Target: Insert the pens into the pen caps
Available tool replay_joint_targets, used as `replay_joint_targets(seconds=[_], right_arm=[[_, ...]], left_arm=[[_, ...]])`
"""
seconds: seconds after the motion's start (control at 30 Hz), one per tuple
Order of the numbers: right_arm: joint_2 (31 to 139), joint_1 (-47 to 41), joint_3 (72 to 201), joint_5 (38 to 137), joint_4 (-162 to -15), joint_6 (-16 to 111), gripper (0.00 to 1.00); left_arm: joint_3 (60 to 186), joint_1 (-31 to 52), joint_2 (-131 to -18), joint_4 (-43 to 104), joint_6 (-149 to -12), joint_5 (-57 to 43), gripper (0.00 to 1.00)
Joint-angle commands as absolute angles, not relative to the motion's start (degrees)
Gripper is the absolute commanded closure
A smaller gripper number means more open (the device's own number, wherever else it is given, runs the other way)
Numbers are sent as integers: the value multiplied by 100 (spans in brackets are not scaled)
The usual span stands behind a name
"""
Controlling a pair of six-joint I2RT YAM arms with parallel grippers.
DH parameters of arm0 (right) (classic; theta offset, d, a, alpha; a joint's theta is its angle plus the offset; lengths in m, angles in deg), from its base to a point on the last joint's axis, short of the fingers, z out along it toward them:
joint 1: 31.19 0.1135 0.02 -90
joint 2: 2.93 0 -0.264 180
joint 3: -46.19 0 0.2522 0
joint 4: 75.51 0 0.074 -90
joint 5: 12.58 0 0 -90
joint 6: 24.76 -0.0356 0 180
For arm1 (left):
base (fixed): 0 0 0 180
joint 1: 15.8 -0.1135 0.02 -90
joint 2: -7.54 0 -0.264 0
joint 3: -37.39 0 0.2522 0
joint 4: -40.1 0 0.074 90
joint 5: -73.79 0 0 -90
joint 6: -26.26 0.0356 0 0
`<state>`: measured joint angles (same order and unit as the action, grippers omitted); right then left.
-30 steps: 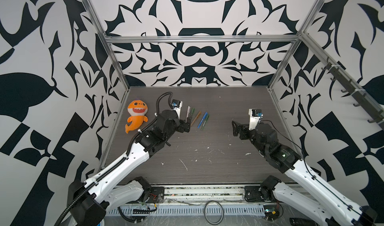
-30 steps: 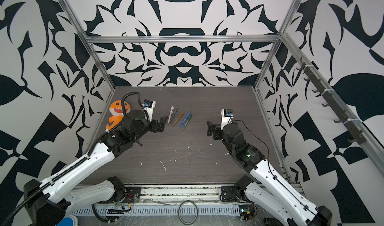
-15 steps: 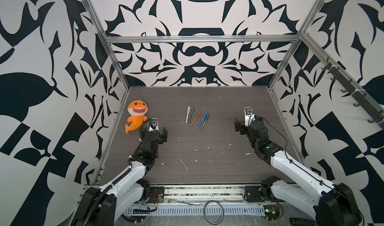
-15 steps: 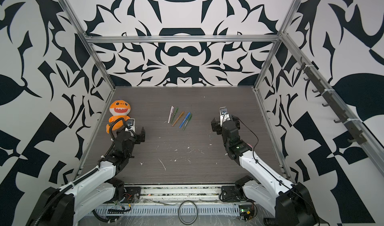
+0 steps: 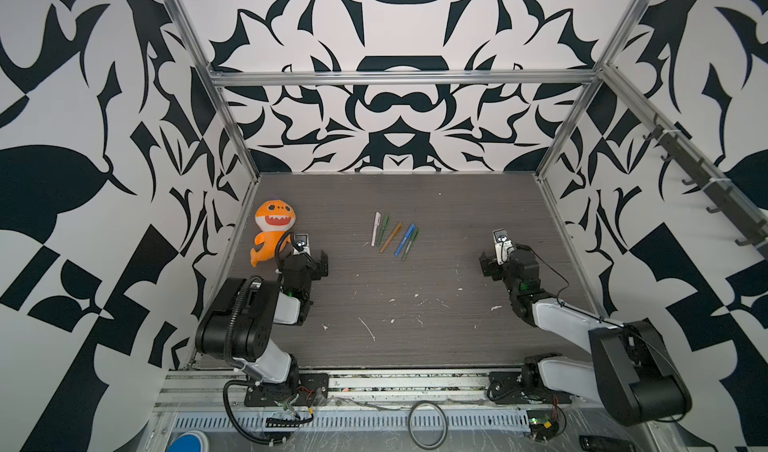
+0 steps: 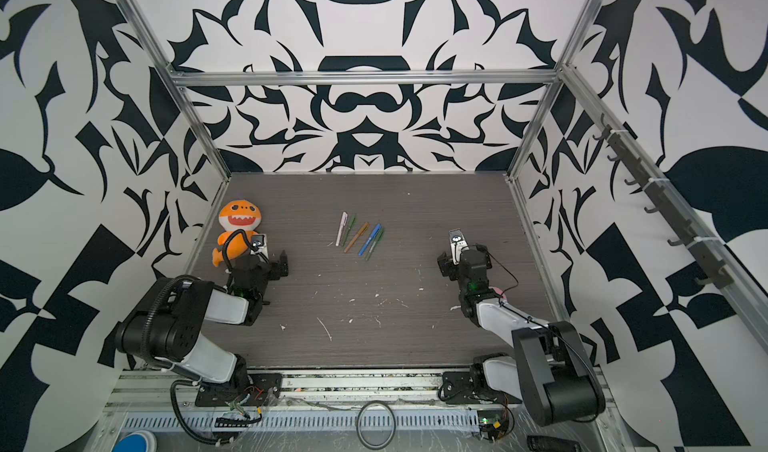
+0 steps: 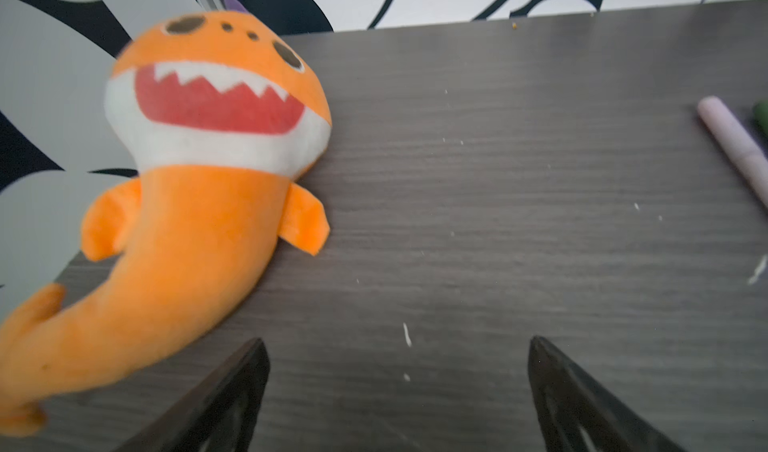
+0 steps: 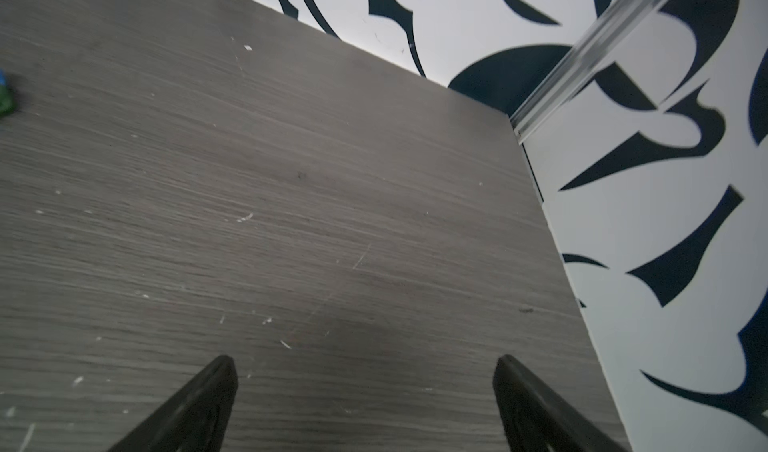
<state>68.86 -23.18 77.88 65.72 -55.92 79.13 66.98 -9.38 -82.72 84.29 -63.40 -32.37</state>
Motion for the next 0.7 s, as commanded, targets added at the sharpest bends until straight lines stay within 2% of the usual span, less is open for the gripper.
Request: replay_joint_targets(seconds=[0.0,0.1,0.47,0.53,0.67], right_arm=[[7118,-2498,7808,6971,-4826,7546,0],[7525,-2539,7872,7085,-4589,7635,0],[7324,-2882,7814,7263,-4670,7258,0],[7024,-2873,8077,7564,-5493,7309,0],[7323,-2891,7898,7550,-4702,6662,0]], left_arm=[[6916,-1131,-8271,8650,-6513,-2974,1],[7161,-1147,-8199,8054,-6532,-2807,1],[7129,-1158,-8218,8145,-6518,-2727,1],[7166,-1158,-8219,8084,-6486,-2647,1],[7163,-1160,-8213,8083,-6479,-2644,1]])
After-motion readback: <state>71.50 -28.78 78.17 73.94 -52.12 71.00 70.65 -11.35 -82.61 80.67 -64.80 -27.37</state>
